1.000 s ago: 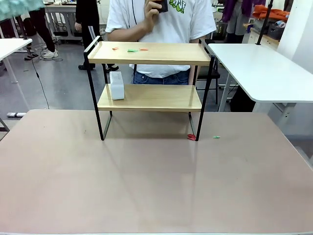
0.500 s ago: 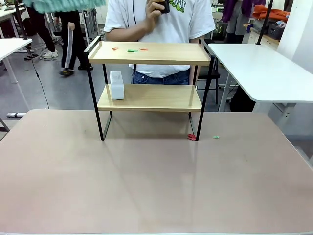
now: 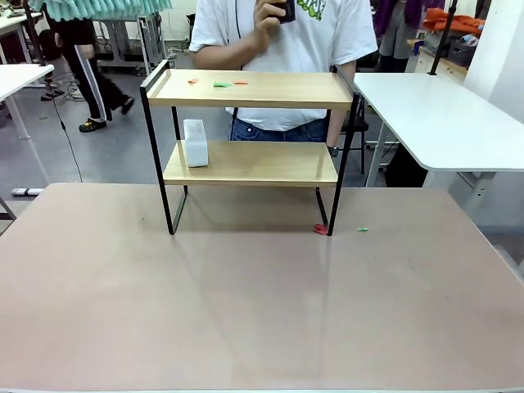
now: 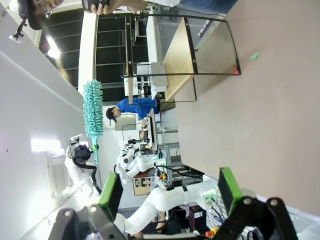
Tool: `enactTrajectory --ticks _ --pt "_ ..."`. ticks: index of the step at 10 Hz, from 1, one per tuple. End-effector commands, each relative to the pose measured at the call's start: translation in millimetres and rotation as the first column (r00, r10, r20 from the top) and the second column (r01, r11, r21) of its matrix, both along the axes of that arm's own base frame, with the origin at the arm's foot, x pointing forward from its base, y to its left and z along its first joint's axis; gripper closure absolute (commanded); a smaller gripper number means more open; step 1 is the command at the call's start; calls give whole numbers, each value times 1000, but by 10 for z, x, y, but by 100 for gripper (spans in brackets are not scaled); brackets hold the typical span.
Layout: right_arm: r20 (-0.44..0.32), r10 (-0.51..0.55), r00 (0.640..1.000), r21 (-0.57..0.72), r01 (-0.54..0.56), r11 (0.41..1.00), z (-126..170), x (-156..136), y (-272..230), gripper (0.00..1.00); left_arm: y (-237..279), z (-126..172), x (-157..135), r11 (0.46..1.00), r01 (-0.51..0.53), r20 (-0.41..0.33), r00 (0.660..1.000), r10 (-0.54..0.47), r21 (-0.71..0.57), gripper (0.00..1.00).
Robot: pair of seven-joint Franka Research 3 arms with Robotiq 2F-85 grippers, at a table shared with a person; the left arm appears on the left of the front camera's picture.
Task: Clean the shelf.
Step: Clean the remaining tier of the Shelf with the Duster once objects are removed.
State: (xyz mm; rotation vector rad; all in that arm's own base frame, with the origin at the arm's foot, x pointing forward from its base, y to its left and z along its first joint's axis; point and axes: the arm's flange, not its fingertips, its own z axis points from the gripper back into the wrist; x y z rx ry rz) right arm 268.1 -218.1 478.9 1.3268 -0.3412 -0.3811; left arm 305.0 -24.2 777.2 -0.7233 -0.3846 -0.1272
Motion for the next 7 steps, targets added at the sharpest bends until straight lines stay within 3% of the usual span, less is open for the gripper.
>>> enactTrajectory --ticks 1,3,7 --pt "32 2 999 5 -3 1000 14 15 -1 0 -229 -116 94 996 -87 42 995 86 19 88" --pt "32 2 999 5 -3 1000 14 15 -1 0 -464 -300 209 979 -199 96 976 194 38 88" --pt "32 2 999 5 -3 1000 14 15 -1 0 -921 -638 445 976 -165 37 986 162 142 88"
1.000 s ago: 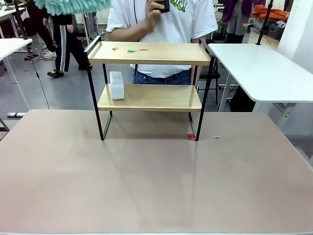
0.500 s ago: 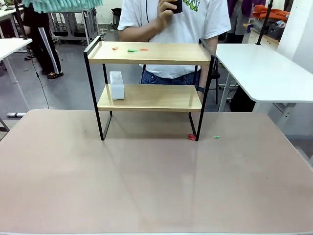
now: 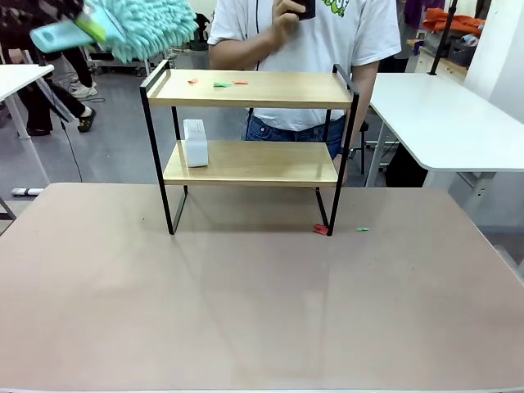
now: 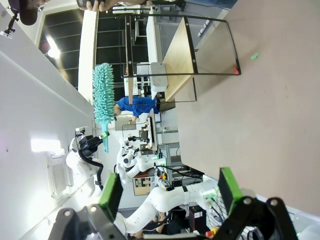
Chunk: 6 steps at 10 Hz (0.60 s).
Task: Clean the shelf.
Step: Clean the remaining tier of the Shelf with the Duster once objects are removed.
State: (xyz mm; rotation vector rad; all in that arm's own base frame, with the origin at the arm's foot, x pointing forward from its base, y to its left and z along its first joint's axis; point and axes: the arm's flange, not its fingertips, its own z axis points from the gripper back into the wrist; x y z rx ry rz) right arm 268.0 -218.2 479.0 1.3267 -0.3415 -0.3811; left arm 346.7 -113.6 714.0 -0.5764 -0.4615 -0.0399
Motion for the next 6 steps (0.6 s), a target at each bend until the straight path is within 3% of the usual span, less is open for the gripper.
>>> enactTrajectory --ticks 1,3,6 --pt "32 3 999 5 -3 1000 13 16 0 0 -108 -80 73 996 -55 -14 998 56 69 88" --pt "32 3 999 5 -3 1000 13 16 0 0 -213 -203 104 987 -110 42 993 106 119 88" --pt "32 3 999 5 -3 1000 13 16 0 0 -319 -378 147 988 -43 -6 999 45 149 88"
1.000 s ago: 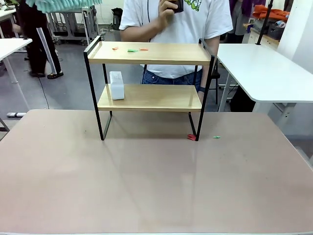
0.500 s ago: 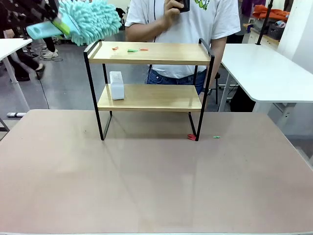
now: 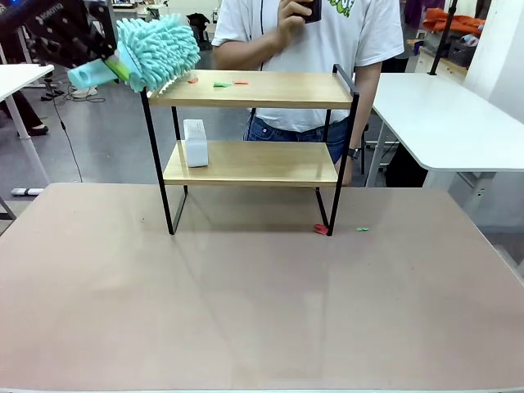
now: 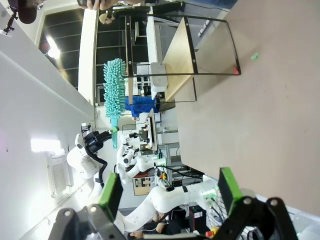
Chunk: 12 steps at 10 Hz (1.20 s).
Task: Clean the shelf.
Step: Clean the remaining tier of the Shelf with the Duster once objects are removed.
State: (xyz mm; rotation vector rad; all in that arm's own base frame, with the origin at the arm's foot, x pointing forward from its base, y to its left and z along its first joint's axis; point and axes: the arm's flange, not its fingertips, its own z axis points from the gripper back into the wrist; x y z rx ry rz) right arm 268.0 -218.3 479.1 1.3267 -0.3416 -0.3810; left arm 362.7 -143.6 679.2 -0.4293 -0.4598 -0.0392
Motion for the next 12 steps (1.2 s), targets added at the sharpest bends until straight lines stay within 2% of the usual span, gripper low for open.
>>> enactTrajectory --ticks 1,3,5,7,9,10,11,12 --pt "32 3 999 5 -3 1000 13 16 0 0 -43 -70 -7 1000 5 -14 1000 -4 17 88" --pt "32 3 999 5 -3 1000 13 16 0 0 -91 -130 -9 999 35 -39 999 -34 23 88" --pt "32 3 999 5 -3 1000 13 16 0 0 -139 -144 -22 991 132 -53 990 -132 -11 88" --pt "32 3 999 5 -3 1000 13 16 0 0 -165 -160 -40 961 275 -85 957 -276 -26 88" --pt "32 3 999 5 -3 1000 13 16 0 0 -181 -169 -65 925 379 -103 920 -379 -17 88" --pt "32 3 999 5 -3 1000 13 16 0 0 -167 -165 -77 894 447 -111 887 -448 -37 88" --pt "32 3 999 5 -3 1000 13 16 0 0 -133 -147 -102 821 565 -125 811 -571 -86 88" --pt "32 3 999 5 -3 1000 13 16 0 0 -96 -138 -136 722 682 -145 708 -691 -113 88"
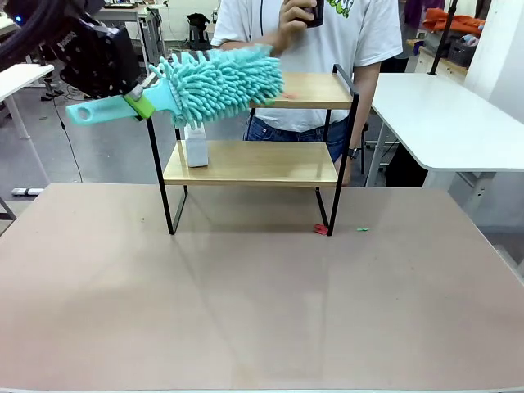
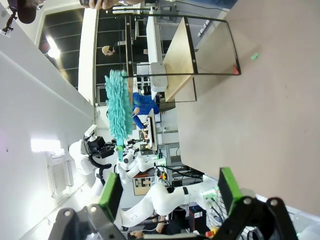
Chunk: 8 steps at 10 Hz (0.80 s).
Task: Clean the shelf.
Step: Clean the remaining tier of the Shelf with the Duster once objects are removed.
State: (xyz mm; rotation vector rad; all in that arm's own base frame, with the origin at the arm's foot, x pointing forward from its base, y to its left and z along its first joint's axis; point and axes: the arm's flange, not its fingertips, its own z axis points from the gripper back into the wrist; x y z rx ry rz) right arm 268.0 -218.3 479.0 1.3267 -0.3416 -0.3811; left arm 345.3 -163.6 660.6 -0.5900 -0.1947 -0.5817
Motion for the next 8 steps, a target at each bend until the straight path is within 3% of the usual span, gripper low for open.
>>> enactTrajectory --ticks 1,2,8 --pt "32 3 999 5 -3 1000 13 16 1 0 145 57 -17 942 335 -96 937 -336 -28 88" --pt "32 3 999 5 -3 1000 13 16 1 0 193 69 -40 903 427 -111 896 -430 -51 88" --pt "32 3 999 5 -3 1000 13 16 1 0 255 101 -44 907 412 -108 901 -421 -91 88"
